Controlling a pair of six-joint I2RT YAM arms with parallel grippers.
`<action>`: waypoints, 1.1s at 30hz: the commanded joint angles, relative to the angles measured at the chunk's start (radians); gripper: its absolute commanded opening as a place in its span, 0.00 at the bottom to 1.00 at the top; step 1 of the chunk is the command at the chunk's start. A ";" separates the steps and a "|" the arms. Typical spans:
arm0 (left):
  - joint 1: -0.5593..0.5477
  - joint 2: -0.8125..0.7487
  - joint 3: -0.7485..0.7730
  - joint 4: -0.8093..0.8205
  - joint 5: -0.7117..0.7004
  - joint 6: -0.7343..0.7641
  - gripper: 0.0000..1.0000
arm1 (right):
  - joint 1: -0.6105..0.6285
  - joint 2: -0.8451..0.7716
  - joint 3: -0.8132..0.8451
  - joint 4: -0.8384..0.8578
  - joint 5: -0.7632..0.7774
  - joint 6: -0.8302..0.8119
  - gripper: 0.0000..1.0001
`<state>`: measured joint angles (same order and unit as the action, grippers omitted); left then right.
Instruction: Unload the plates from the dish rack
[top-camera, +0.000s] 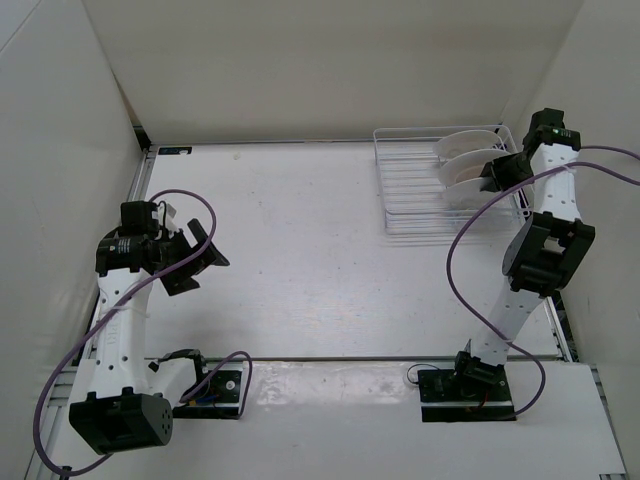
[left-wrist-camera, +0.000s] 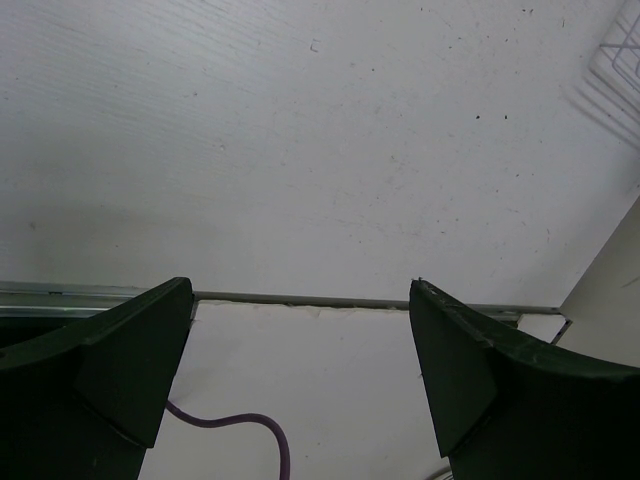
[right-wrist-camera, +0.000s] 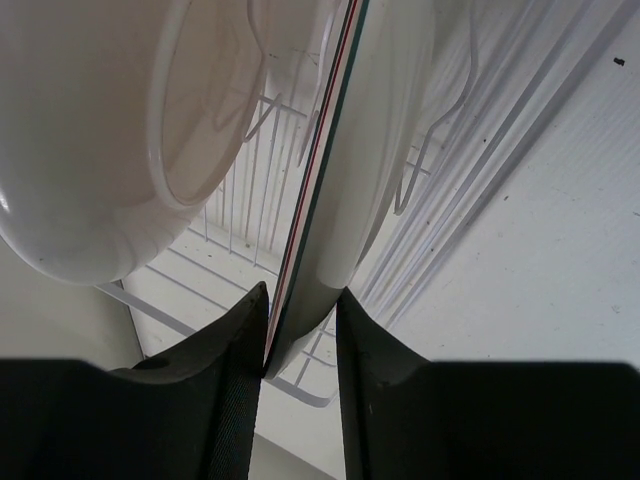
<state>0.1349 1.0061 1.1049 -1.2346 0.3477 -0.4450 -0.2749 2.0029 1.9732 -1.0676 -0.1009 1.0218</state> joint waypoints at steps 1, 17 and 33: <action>0.002 -0.020 -0.004 0.003 -0.004 0.003 1.00 | -0.010 -0.013 -0.007 -0.038 -0.022 -0.051 0.00; 0.003 -0.040 -0.023 0.007 0.019 0.002 1.00 | -0.024 -0.033 0.098 -0.094 -0.157 -0.002 0.00; 0.005 -0.038 -0.025 0.018 0.031 0.003 1.00 | -0.037 -0.050 0.202 -0.140 -0.207 0.032 0.00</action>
<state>0.1352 0.9871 1.0855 -1.2327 0.3561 -0.4454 -0.2928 2.0026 2.0857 -1.2701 -0.2184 1.0290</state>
